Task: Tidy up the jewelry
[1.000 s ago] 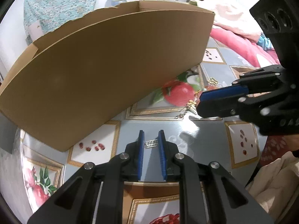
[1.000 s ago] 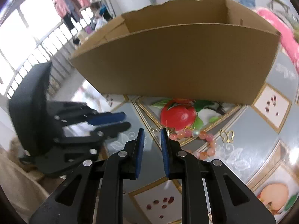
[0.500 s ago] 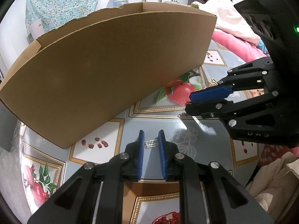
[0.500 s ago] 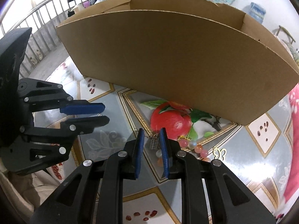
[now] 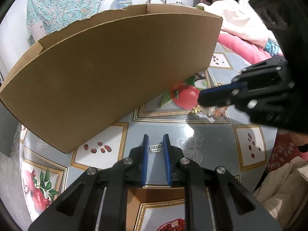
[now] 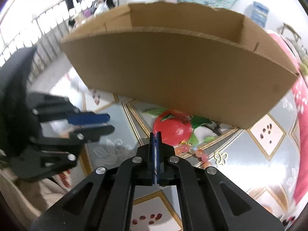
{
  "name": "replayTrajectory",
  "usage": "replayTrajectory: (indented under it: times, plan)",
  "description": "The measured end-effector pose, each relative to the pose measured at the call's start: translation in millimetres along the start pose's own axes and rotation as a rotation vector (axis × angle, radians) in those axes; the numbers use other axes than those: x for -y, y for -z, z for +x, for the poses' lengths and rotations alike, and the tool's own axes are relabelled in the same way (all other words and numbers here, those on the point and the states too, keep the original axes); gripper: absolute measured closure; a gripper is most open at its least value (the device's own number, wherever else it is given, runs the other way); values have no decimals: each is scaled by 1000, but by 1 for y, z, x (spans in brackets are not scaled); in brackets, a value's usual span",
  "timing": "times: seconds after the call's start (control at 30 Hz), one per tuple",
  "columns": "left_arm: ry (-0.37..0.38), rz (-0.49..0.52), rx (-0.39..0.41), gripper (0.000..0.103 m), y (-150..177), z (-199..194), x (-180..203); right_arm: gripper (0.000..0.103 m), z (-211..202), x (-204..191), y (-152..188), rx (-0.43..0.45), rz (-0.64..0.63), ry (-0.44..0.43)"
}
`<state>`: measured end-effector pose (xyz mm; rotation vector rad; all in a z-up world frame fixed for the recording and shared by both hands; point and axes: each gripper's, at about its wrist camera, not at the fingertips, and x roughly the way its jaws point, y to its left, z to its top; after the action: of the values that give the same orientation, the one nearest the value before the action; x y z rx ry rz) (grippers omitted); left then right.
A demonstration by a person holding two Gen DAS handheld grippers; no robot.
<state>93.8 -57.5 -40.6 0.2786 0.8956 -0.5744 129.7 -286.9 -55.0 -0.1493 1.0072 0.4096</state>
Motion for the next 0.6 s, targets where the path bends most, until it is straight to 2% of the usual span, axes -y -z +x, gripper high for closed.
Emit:
replayTrajectory:
  times: [0.07, 0.23, 0.3, 0.6]
  plan:
    - [-4, -3, 5, 94, 1, -1, -1, 103, -10, 10, 0, 28, 44, -28]
    - [-1, -8, 17, 95, 2, -3, -2, 103, -31, 23, 0, 92, 124, -78]
    - [-6, -3, 26, 102, 3, -3, -2, 103, -37, 22, -2, 109, 135, -83]
    - [5, -5, 68, 103, 7, -15, -4, 103, -49, 26, -5, 160, 143, -107]
